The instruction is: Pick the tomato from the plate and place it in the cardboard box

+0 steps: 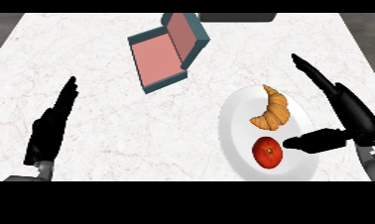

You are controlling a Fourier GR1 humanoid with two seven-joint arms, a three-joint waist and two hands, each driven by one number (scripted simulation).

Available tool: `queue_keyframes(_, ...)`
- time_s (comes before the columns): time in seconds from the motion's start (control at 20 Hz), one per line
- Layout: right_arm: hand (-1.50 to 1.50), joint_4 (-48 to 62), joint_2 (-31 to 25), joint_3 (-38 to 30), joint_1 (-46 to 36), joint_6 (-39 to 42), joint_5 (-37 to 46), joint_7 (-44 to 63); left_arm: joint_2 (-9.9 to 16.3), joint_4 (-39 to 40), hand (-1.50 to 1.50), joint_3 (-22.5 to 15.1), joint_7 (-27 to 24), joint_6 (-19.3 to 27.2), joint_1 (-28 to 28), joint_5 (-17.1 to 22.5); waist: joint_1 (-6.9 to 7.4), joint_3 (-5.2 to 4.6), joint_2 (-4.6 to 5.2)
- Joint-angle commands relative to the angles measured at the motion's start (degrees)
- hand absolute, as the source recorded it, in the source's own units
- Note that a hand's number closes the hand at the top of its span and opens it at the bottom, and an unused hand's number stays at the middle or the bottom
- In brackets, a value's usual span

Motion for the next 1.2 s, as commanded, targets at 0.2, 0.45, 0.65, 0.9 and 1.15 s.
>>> queue_keyframes(0.2,-1.50,-7.17,-16.81,6.44,-2.79,17.59,5.95,14.08,-1.04,-0.33,0.00,-0.77,-0.91,-0.11,1.22,-0.73,0.40,-0.11,-0.08)
queue_keyframes(0.45,-1.50,-14.09,-15.36,11.49,-3.80,23.71,6.99,25.28,-0.84,2.21,0.00,1.02,-1.48,-1.09,-1.20,-0.85,0.12,0.00,0.19)
queue_keyframes(0.65,-1.50,-16.81,-9.67,14.14,-2.42,24.28,10.42,32.55,-2.26,-0.46,0.00,0.37,2.44,0.08,-1.58,-2.96,0.20,0.10,0.15)
queue_keyframes(0.9,-1.50,-19.10,-4.92,12.81,-0.15,25.69,14.84,38.79,-2.48,-2.46,0.00,1.91,2.76,-2.30,0.54,-3.15,0.13,0.11,0.13)
queue_keyframes(1.15,-1.50,-18.27,-2.81,11.83,4.90,26.64,21.89,35.25,-4.34,-0.75,0.00,3.38,-0.01,-3.27,1.93,-4.62,-0.04,0.12,0.16)
